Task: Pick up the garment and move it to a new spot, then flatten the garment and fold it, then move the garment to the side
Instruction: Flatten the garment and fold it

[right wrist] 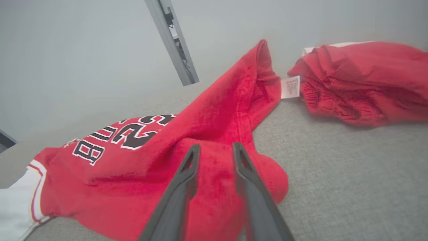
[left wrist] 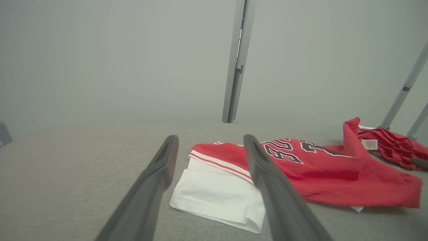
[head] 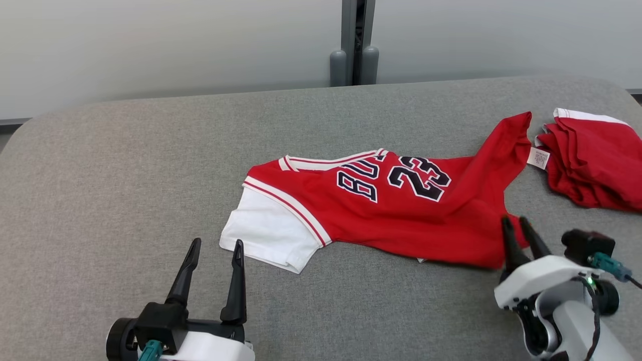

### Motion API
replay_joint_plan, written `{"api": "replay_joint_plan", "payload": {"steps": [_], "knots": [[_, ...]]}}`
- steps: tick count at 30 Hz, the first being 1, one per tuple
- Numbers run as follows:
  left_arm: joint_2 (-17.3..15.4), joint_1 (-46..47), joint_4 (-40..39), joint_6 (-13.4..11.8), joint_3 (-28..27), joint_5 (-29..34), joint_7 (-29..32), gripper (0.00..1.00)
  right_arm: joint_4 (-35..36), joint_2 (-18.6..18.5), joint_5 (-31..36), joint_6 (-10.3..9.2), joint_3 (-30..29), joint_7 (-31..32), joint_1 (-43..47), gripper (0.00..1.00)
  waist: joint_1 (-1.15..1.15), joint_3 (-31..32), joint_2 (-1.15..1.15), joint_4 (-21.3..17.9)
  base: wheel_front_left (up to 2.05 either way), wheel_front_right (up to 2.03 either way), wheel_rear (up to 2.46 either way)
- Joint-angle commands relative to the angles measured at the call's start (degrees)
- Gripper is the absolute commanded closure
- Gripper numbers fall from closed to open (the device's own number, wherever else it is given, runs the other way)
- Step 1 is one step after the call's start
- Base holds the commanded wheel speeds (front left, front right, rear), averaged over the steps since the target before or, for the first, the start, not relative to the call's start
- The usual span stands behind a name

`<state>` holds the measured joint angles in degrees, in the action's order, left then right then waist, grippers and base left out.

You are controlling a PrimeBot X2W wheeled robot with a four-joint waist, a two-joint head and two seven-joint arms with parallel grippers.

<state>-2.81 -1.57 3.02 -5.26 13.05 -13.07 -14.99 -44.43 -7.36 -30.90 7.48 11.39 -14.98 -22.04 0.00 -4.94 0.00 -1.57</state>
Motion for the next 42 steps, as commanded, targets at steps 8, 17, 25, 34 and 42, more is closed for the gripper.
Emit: {"api": "replay_joint_plan", "payload": {"steps": [8,17,25,34,42], "knots": [[-0.2,1.6,0.2,0.5,0.0,0.1,-0.2,0.0,10.9,2.3,6.3,0.03,-0.5,-0.3,3.3,0.0,0.0,-0.4,0.0,-0.3,0.0,0.0,0.0],[-0.2,1.6,-0.1,0.6,0.3,0.5,-0.2,0.0,3.6,-0.3,14.2,0.04,-12.3,-0.3,5.7,0.0,0.0,-0.4,0.0,0.8,0.0,0.0,0.0],[-0.2,2.3,-0.2,1.2,0.1,1.0,-0.2,0.0,-5.3,-4.2,27.3,0.03,-16.0,-0.3,-0.1,0.0,0.0,-1.7,0.0,1.8,0.0,0.0,0.0],[-0.2,2.9,0.2,1.1,0.6,0.7,-0.2,0.0,-12.1,-3.3,24.6,0.03,-14.8,-0.3,-5.7,0.0,0.0,-1.9,0.0,3.4,0.0,0.0,0.0],[-0.2,2.8,-0.1,0.9,0.3,0.6,-0.2,0.0,-12.9,-2.3,12.8,0.03,-6.6,0.6,-4.9,0.0,0.0,-2.5,0.0,3.7,0.0,0.0,0.0]]}}
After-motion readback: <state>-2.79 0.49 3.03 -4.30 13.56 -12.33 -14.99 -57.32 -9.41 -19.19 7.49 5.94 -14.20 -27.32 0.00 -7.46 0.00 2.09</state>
